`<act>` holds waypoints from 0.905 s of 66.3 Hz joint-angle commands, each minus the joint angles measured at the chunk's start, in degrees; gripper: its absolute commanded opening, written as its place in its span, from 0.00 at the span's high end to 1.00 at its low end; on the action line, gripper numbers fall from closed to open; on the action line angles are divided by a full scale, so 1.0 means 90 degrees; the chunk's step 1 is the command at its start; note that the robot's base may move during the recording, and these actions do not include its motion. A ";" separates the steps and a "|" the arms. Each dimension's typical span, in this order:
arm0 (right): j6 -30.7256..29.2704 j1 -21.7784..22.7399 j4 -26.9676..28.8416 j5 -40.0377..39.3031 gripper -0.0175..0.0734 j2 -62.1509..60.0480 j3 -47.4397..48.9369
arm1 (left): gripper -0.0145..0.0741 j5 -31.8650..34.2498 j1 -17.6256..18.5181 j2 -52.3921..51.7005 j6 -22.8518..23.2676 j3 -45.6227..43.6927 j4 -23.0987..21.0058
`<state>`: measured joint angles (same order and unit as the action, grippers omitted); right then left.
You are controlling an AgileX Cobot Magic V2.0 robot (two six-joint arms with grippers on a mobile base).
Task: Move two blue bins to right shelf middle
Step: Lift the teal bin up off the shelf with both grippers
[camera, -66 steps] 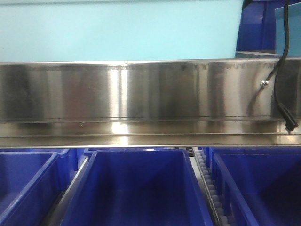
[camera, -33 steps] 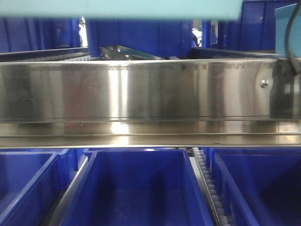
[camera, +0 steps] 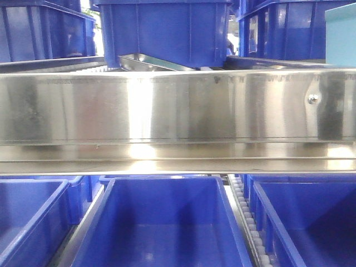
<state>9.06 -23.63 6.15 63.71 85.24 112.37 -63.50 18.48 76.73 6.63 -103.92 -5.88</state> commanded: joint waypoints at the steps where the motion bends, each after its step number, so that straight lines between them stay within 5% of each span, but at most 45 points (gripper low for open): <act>1: -0.0141 0.0055 -0.0339 -0.0120 0.98 -0.0132 0.0133 | 0.96 0.0123 -0.0045 -0.0083 -0.0049 -0.0060 0.0209; 60: -0.0141 0.0055 -0.0339 -0.0181 0.98 -0.0121 0.0137 | 0.96 0.0173 -0.0045 -0.0086 -0.0049 -0.0060 0.0233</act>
<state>8.95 -23.63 6.15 64.71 85.24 112.69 -63.41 18.48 76.75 6.63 -103.92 -6.11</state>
